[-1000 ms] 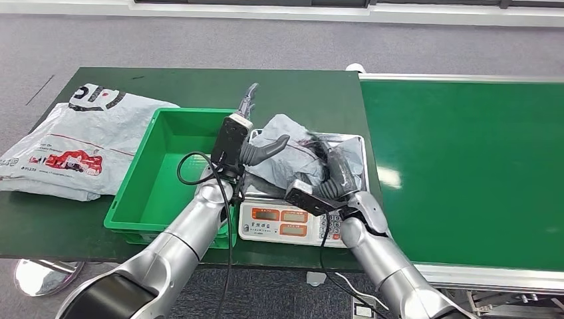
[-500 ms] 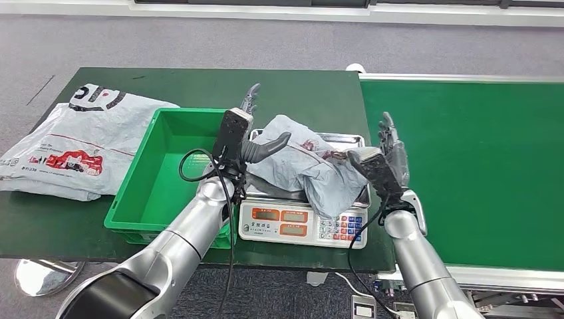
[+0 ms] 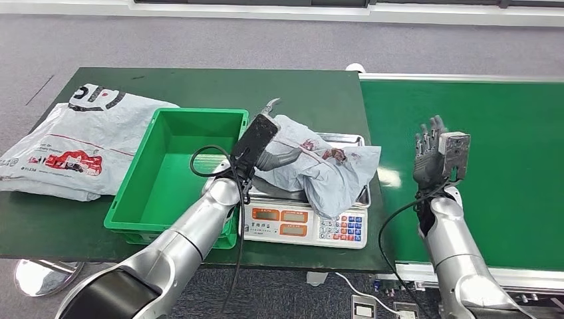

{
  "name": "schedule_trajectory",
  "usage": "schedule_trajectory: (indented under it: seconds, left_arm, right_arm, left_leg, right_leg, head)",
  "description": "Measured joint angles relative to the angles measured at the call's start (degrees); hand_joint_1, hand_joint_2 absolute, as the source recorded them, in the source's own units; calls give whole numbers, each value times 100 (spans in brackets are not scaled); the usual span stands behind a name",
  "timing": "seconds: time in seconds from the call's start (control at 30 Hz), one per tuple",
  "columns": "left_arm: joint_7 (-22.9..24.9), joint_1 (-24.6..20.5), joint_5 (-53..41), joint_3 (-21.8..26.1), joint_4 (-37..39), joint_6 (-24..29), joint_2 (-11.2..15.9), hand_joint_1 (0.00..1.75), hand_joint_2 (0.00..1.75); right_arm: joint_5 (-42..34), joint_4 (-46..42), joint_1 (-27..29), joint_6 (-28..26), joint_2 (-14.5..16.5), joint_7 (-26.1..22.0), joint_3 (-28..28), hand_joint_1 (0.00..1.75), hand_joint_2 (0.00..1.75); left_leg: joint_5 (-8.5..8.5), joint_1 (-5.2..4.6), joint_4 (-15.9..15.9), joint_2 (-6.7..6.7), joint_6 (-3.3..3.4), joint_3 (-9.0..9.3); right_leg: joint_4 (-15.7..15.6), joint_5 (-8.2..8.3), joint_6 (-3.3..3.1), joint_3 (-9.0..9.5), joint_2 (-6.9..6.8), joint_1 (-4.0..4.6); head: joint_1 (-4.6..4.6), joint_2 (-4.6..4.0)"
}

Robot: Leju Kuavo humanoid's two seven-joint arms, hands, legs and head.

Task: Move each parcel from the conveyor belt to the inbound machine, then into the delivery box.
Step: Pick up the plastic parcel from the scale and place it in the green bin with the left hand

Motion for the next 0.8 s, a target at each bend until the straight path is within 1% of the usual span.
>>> schedule_trajectory:
  seconds: [0.13, 0.27, 0.33, 0.43, 0.47, 0.6, 0.67, 0.73, 0.8]
  left_arm:
    - [245, -4, -402, -315, 28, 165, -29, 0, 175]
    - [665, 5, -647, -822, 29, 366, -38, 0, 175]
    - [1021, 6, -871, -1223, 36, 481, -45, 0, 175]
    - [1488, 15, -1247, -2039, 45, 643, -52, 0, 175]
    - [1546, 20, -1302, -2260, 46, 663, -57, 0, 175]
    - [1737, 25, -1483, -2833, 38, 714, -69, 0, 175]
    - [1875, 26, -1593, -3224, 3, 650, -71, 0, 175]
    - [1992, 27, -1641, -3617, -46, 444, -73, 0, 175]
    - [2069, 27, -1653, -3993, -84, 146, -72, 86, 175]
  right_arm:
    - [0, 173, -88, -51, -30, -40, -197, 0, 0]
    - [-5, 182, -97, 38, -48, -49, -406, 0, 0]
    - [13, 182, -97, 87, -50, -41, -509, 0, 0]
    - [48, 182, -98, 141, -51, -27, -615, 0, 0]
    - [52, 182, -98, 149, -51, -26, -631, 0, 0]
    - [79, 181, -98, 167, -58, -30, -678, 0, 0]
    - [64, 177, -98, 197, -84, -32, -702, 0, 87]
    - [17, 176, -97, 248, -129, -30, -711, 0, 175]
    - [-47, 172, -91, 310, -192, -29, -714, 0, 175]
  left_leg:
    - [0, 0, 0, -2, 0, -1]
    - [-1, 0, 0, -2, 1, -2]
    - [-1, 0, 0, -2, 1, -3]
    - [-1, -1, 0, -5, 2, -5]
    - [-1, -1, 0, -5, 2, -5]
    - [-1, -2, 0, -4, 2, -4]
    - [-1, -2, 0, -7, 2, -4]
    - [-1, -2, 0, -11, 2, -4]
    - [-1, -2, 0, -12, 3, -5]
  right_leg:
    - [0, -1, 0, -2, -2, 0]
    - [0, -1, 1, -2, -2, 0]
    - [0, -2, 1, -2, -2, 0]
    - [0, -2, 2, -1, -5, -1]
    - [0, -2, 2, -1, -5, -1]
    - [0, -1, 2, -2, -4, -2]
    - [-1, -2, 2, -2, -8, -2]
    - [-1, -2, 2, -2, -12, -2]
    - [-1, -2, 2, -1, -12, -2]
  head:
    - [0, 0]
    - [0, 0]
    - [0, 0]
    - [0, 0]
    - [0, 0]
    - [0, 0]
    - [0, 0]
    - [0, 0]
    - [0, 0]
